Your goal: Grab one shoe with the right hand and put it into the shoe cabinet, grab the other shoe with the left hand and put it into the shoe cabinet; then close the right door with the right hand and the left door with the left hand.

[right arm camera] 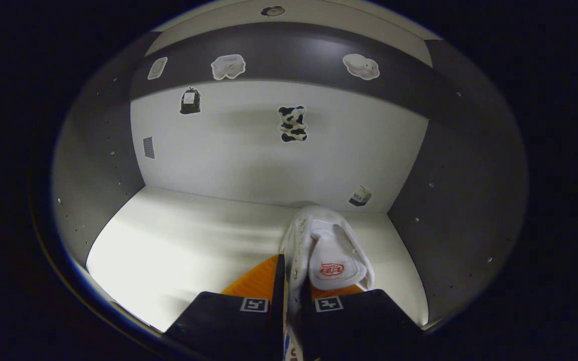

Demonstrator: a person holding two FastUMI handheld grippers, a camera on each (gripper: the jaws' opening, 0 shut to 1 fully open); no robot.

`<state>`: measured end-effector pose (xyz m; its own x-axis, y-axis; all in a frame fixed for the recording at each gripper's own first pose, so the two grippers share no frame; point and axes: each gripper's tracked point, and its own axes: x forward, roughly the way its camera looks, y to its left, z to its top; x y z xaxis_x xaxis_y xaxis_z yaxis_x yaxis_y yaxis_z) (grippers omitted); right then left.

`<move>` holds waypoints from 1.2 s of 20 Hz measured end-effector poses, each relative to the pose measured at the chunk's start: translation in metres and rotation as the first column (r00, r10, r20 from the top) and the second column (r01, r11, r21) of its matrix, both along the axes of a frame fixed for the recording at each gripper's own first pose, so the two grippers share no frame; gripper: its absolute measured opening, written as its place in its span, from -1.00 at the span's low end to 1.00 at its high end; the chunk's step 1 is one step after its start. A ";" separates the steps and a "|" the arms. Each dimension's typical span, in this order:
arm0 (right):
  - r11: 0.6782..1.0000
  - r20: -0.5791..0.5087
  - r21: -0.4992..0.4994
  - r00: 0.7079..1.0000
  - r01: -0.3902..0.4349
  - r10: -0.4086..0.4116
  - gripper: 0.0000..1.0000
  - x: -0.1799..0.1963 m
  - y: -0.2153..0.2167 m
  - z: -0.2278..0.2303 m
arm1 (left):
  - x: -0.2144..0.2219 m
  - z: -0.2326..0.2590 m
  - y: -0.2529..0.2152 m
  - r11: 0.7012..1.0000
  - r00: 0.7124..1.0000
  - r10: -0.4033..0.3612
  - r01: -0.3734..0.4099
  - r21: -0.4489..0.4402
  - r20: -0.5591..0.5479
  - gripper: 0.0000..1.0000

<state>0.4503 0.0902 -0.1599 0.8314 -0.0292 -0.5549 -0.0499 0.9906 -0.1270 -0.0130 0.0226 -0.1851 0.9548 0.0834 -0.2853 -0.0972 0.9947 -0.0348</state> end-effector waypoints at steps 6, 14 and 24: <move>0.997 0.062 0.081 0.998 -0.004 -0.001 -0.35 -0.034 -0.002 0.033 | -0.010 0.009 -0.009 1.000 0.999 -0.026 0.027 -0.009 0.032 0.87; 0.986 0.249 0.145 0.967 -0.085 0.046 0.71 -0.109 0.004 0.095 | -0.017 0.011 -0.010 0.999 0.998 -0.047 0.048 -0.010 0.051 0.86; 0.966 0.461 0.188 0.884 -0.176 0.072 0.95 -0.269 -0.001 0.160 | -0.030 -0.048 -0.014 0.995 0.995 -0.099 0.100 -0.019 0.011 0.90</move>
